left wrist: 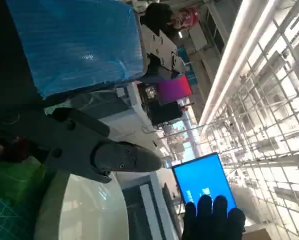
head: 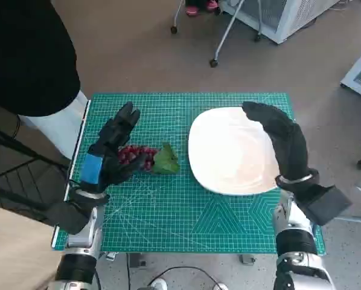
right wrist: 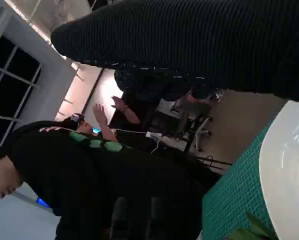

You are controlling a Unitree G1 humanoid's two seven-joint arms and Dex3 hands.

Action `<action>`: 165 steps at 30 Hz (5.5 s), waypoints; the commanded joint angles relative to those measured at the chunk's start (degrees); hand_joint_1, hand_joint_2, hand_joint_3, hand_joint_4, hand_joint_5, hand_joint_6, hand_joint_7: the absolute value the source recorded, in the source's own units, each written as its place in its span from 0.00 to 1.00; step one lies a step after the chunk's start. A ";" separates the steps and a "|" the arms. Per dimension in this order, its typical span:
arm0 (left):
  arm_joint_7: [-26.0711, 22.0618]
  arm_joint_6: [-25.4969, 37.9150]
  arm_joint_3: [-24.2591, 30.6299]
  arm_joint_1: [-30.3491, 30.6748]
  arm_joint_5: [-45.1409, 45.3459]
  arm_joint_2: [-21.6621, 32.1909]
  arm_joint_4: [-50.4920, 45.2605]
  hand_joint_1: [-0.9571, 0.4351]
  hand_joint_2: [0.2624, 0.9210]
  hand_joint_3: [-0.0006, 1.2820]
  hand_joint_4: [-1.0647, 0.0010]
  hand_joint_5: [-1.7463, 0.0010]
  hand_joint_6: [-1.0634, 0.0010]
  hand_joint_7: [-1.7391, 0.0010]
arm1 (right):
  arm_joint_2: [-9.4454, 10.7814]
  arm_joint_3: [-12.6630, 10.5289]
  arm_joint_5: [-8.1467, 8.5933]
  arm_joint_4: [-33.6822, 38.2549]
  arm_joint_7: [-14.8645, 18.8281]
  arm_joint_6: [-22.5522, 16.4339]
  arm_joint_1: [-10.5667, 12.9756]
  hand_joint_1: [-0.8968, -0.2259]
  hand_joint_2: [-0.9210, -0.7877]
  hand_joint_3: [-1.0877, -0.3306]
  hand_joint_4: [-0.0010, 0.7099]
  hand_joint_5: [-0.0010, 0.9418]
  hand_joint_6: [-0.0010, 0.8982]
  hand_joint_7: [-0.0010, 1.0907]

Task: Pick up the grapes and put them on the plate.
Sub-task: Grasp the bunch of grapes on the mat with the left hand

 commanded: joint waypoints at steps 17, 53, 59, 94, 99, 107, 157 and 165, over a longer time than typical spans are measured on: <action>-0.20 0.39 -0.37 -0.25 0.60 0.27 -0.56 0.43 1.00 0.16 0.67 1.00 0.68 0.95 | -0.29 -0.18 0.41 0.15 0.38 0.89 0.89 0.59 0.00 0.71 0.33 0.00 0.23 0.00; -0.02 0.54 -0.49 0.34 0.67 0.27 -1.04 0.44 1.00 0.16 0.67 1.00 0.68 0.95 | -0.39 -0.22 0.82 0.04 0.87 1.01 1.10 0.62 0.00 0.70 0.33 0.00 0.23 0.00; -0.04 0.56 -0.49 0.38 0.67 0.30 -1.06 0.44 1.00 0.15 0.67 1.00 0.68 0.95 | -0.38 -0.20 0.85 0.10 0.86 1.00 1.12 0.62 0.00 0.70 0.33 0.00 0.23 0.00; 13.31 17.05 -2.68 2.83 32.78 10.46 -13.98 0.39 1.00 0.05 0.74 1.00 0.72 0.97 | -0.16 -0.32 1.36 0.19 1.34 1.06 1.22 0.62 0.00 0.70 0.33 0.00 0.23 0.00; 9.59 28.71 -4.23 4.10 36.18 11.48 -21.77 0.39 0.95 0.01 0.79 1.00 0.71 0.98 | -0.01 -0.21 1.37 0.20 1.22 1.04 1.30 0.62 0.00 0.70 0.33 0.00 0.23 0.00; 6.04 41.63 -8.61 4.15 42.33 12.92 -28.10 0.42 0.86 0.00 0.83 1.00 0.71 0.99 | 0.09 -0.07 1.21 0.08 0.93 1.11 1.40 0.62 0.00 0.70 0.33 0.00 0.23 0.00; 8.38 54.27 -29.64 -18.01 51.40 10.90 6.07 0.43 0.81 0.00 0.88 1.00 0.72 1.00 | -0.35 0.31 0.23 0.05 -0.12 0.98 1.68 0.61 0.00 0.72 0.34 0.00 0.23 0.00; 11.71 52.42 -32.36 -23.35 51.81 8.93 17.38 0.43 0.80 0.00 0.88 1.00 0.72 1.00 | -0.55 0.48 -0.02 0.08 -0.19 0.86 1.65 0.61 0.00 0.72 0.34 0.00 0.23 0.00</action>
